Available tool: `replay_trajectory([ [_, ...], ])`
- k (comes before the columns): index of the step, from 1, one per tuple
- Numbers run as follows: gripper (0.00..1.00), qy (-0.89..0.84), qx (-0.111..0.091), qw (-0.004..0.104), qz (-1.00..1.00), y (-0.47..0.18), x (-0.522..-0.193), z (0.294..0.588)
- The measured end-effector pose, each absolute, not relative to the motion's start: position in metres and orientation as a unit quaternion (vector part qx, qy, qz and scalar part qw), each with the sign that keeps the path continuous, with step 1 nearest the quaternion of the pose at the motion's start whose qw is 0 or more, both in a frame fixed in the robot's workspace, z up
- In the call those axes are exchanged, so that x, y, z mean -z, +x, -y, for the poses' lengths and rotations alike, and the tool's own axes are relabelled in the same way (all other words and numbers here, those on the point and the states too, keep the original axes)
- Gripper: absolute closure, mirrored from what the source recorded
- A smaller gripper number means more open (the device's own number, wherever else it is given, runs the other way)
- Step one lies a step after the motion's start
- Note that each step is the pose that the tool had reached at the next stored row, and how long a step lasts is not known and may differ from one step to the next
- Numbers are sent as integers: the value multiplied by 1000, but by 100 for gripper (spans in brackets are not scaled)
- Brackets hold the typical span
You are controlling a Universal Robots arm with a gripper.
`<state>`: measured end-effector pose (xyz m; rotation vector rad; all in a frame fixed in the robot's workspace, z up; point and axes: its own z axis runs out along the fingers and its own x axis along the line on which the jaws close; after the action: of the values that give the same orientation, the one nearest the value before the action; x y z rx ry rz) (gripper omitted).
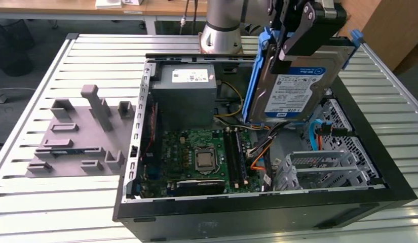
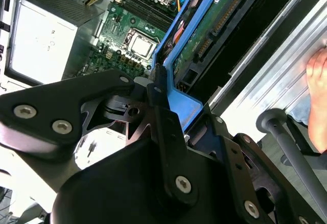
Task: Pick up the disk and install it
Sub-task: 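Insert the disk into the insertion slot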
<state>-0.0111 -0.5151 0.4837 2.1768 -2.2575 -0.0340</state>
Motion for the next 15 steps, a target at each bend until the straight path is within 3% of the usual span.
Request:
replay_trajectory([
  [1,64,692,11,3,721,-11,-484,527],
  [2,64,692,11,3,721,-11,-484,511],
  [15,64,693,11,3,721,-11,-484,512],
])
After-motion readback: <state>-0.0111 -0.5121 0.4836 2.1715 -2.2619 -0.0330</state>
